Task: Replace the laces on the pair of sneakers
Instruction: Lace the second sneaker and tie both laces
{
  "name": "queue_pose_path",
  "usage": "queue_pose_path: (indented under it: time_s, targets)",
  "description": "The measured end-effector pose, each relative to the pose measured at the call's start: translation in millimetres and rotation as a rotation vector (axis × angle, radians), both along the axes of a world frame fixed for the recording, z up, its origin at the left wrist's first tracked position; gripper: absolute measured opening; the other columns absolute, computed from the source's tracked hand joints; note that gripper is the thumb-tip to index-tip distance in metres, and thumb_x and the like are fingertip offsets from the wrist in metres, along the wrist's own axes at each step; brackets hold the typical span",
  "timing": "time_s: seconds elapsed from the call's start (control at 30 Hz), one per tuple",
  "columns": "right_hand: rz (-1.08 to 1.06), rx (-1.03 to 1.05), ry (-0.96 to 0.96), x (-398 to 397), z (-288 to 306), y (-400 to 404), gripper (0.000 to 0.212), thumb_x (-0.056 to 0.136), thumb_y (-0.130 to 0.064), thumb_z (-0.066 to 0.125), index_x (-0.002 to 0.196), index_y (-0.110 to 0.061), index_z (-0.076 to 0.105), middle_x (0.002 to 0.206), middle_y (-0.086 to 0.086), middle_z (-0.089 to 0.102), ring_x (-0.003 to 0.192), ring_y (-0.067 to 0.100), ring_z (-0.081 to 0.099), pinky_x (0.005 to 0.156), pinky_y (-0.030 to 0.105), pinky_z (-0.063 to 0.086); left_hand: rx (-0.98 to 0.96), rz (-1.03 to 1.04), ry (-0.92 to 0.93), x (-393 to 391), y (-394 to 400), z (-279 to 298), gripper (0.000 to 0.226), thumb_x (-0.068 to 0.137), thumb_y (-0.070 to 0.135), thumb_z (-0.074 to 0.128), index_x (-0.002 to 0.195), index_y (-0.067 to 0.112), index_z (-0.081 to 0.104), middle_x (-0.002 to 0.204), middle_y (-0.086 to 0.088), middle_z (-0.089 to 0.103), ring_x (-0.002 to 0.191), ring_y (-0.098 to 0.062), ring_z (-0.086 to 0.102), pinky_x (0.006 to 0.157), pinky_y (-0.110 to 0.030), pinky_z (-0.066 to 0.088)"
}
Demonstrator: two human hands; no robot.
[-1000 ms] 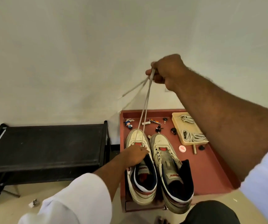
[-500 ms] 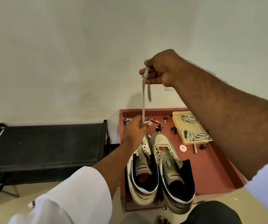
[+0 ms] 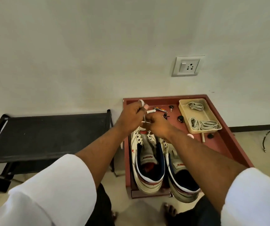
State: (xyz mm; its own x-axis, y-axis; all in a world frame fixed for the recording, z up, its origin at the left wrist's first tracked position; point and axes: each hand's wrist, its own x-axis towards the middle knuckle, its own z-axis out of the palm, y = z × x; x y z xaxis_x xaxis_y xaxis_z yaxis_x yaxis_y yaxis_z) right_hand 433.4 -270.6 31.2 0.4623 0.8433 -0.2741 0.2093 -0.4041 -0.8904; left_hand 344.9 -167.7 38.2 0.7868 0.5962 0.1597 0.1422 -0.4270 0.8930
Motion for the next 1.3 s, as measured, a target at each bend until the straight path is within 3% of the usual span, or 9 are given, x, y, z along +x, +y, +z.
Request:
queue_pose_path:
  time_s: [0.1, 0.2, 0.43, 0.57, 0.83, 1.0, 1.1, 1.17, 1.3]
  targets:
    - [-0.078, 0.093, 0.006, -4.8, -7.9, 6.7, 0.016, 0.092, -0.006, 0.062, 0.078, -0.008, 0.069, 0.077, 0.008, 0.066, 0.069, 0.012, 0.061, 0.06, 0.022, 0.051, -0.07, -0.072, 0.012, 0.3, 4.5, -1.6, 0.024, 0.1, 0.01, 0.047, 0.111, -0.003, 0.065, 0.105, 0.006, 0.065, 0.074, 0.011, 0.055, 0.071, -0.007, 0.043]
    - [-0.107, 0.073, 0.047, -3.5, -5.8, 0.7, 0.019, 0.094, -0.011, 0.061, 0.077, -0.009, 0.071, 0.075, 0.006, 0.07, 0.06, 0.001, 0.062, 0.057, 0.013, 0.047, -0.326, -0.149, 0.065, -3.2, 18.0, -14.4, 0.041, 0.095, 0.003, 0.039, 0.131, 0.004, 0.057, 0.122, 0.004, 0.058, 0.099, -0.013, 0.06, 0.089, -0.032, 0.051]
    - [-0.188, 0.046, -0.01, 3.9, -27.1, -12.1, 0.026, 0.093, -0.029, 0.063, 0.085, -0.005, 0.072, 0.083, 0.032, 0.063, 0.068, 0.02, 0.046, 0.064, 0.033, 0.036, 0.208, -0.43, 0.638, -4.4, 32.8, -44.1, 0.054, 0.082, -0.017, 0.046, 0.127, 0.008, 0.063, 0.124, -0.012, 0.064, 0.117, -0.027, 0.059, 0.096, -0.032, 0.048]
    - [-0.267, 0.084, -0.217, 4.0, -34.2, -17.6, 0.039, 0.094, -0.025, 0.062, 0.071, 0.006, 0.059, 0.052, 0.007, 0.042, 0.049, 0.008, 0.032, 0.047, 0.021, 0.028, 0.317, -0.464, 0.701, 2.6, 37.2, -43.7, 0.053, 0.082, -0.016, 0.051, 0.126, 0.009, 0.062, 0.151, -0.003, 0.045, 0.14, -0.021, 0.039, 0.111, -0.031, 0.034]
    - [-0.182, -0.001, -0.236, -1.4, -26.5, -13.5, 0.021, 0.093, -0.021, 0.063, 0.077, -0.012, 0.072, 0.077, 0.017, 0.071, 0.077, 0.036, 0.069, 0.072, 0.048, 0.058, 0.594, -0.653, 0.803, 19.9, 41.0, -33.8, 0.063, 0.086, 0.0, 0.065, 0.141, 0.025, 0.048, 0.141, -0.001, 0.05, 0.128, -0.022, 0.048, 0.099, -0.027, 0.04]
    - [-0.131, -0.055, -0.317, -5.3, -11.8, -19.3, 0.034, 0.093, -0.018, 0.064, 0.059, -0.012, 0.063, 0.051, -0.002, 0.055, 0.046, 0.006, 0.055, 0.045, 0.014, 0.04, 0.992, -0.814, 0.94, 42.4, 47.5, -38.4, 0.089, 0.079, 0.014, 0.076, 0.151, 0.033, 0.028, 0.156, 0.003, 0.031, 0.144, -0.024, 0.028, 0.117, -0.044, 0.023]
    - [-0.127, -0.073, -0.587, -12.9, -11.0, -22.4, 0.019, 0.095, -0.021, 0.059, 0.088, -0.01, 0.073, 0.057, -0.011, 0.05, 0.048, 0.002, 0.042, 0.047, 0.01, 0.029, 1.174, -0.822, 0.858, 52.5, 44.8, -36.1, 0.085, 0.081, 0.022, 0.076, 0.149, 0.036, 0.029, 0.155, 0.006, 0.035, 0.143, -0.023, 0.03, 0.117, -0.045, 0.017]
    - [-0.133, -0.082, -0.669, -23.3, -15.8, -23.6, 0.022, 0.098, -0.021, 0.053, 0.107, -0.013, 0.071, 0.071, -0.004, 0.061, 0.057, 0.005, 0.048, 0.054, 0.008, 0.032, 1.087, -0.854, 0.807, 56.6, 47.8, -43.9, 0.077, 0.08, 0.015, 0.076, 0.145, 0.034, 0.039, 0.146, 0.002, 0.045, 0.134, -0.024, 0.042, 0.113, -0.043, 0.032]
    - [-0.219, -0.227, -0.599, -23.3, -23.4, -33.3, 0.021, 0.095, -0.021, 0.054, 0.093, -0.013, 0.073, 0.067, 0.0, 0.06, 0.056, 0.011, 0.052, 0.049, 0.017, 0.033, 0.85, -0.845, 0.803, 54.0, 59.2, -54.7, 0.075, 0.074, 0.006, 0.076, 0.137, 0.035, 0.047, 0.14, 0.002, 0.05, 0.126, -0.023, 0.049, 0.102, -0.045, 0.046]
